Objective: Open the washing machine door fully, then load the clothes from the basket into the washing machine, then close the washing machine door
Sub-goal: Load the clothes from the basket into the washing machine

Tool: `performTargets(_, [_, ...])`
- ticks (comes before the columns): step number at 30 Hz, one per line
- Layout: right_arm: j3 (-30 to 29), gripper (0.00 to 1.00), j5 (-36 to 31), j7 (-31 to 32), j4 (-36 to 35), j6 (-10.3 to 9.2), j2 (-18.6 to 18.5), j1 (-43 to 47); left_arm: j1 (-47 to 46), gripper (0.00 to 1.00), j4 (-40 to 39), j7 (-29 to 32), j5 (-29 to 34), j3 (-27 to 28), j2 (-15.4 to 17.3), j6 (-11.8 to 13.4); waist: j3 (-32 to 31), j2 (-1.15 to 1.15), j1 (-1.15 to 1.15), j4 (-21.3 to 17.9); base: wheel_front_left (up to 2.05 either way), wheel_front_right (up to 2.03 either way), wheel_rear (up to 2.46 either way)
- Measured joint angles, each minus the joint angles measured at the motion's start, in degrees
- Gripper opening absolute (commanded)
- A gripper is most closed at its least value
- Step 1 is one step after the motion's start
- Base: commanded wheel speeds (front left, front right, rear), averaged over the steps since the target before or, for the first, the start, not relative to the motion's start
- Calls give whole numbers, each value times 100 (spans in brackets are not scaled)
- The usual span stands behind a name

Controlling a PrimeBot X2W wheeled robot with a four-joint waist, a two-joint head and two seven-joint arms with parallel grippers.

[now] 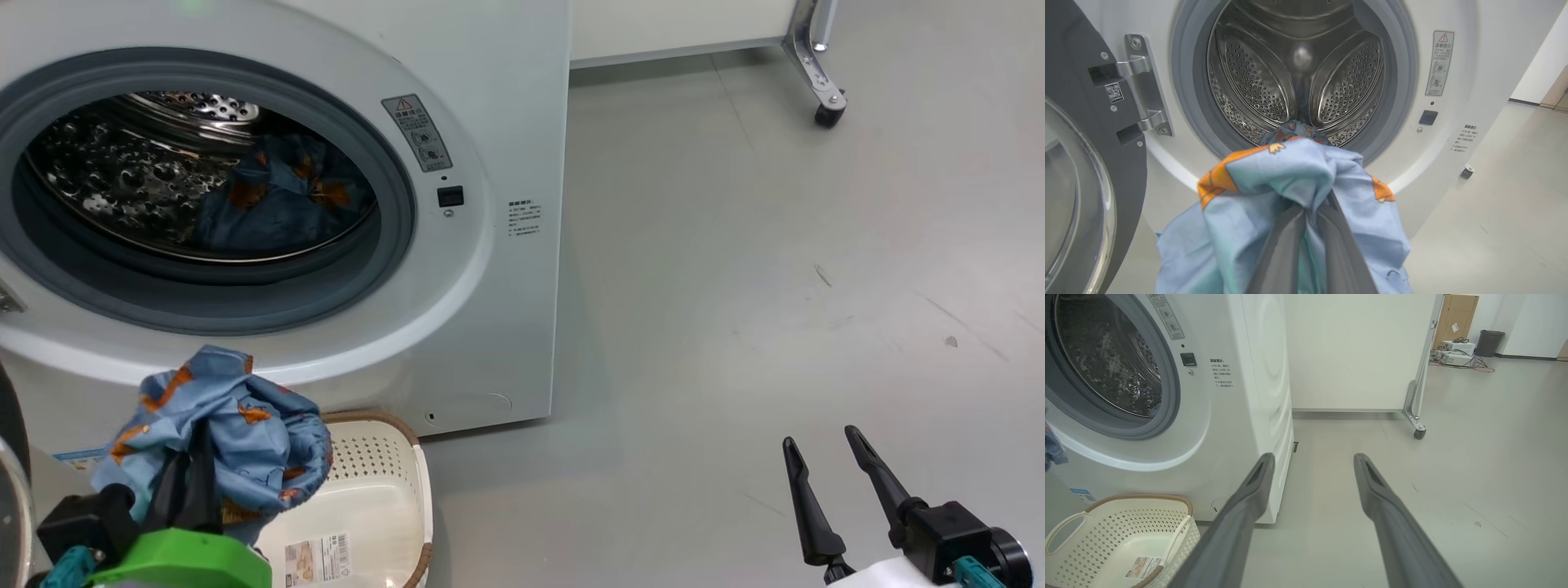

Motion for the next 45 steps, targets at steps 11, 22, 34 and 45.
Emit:
performTargets(11, [97,100,0,0,-84,0,149,-310,-837,0,102,107,4,191,275,1,532,0,0,-295,0,0,0])
performTargets(22, [328,100,7,0,-123,0,330,-827,-2041,0,441,253,11,669,753,14,1220,0,1,-561,0,0,0])
performTargets(34, [466,100,74,0,-37,0,407,-1145,-3004,0,1078,355,134,828,1192,15,1818,0,1,-1044,0,0,0])
performTargets(45, [453,100,105,0,-23,0,438,-1388,-3924,0,1685,379,291,822,1492,9,2351,0,1,-1383,0,0,0])
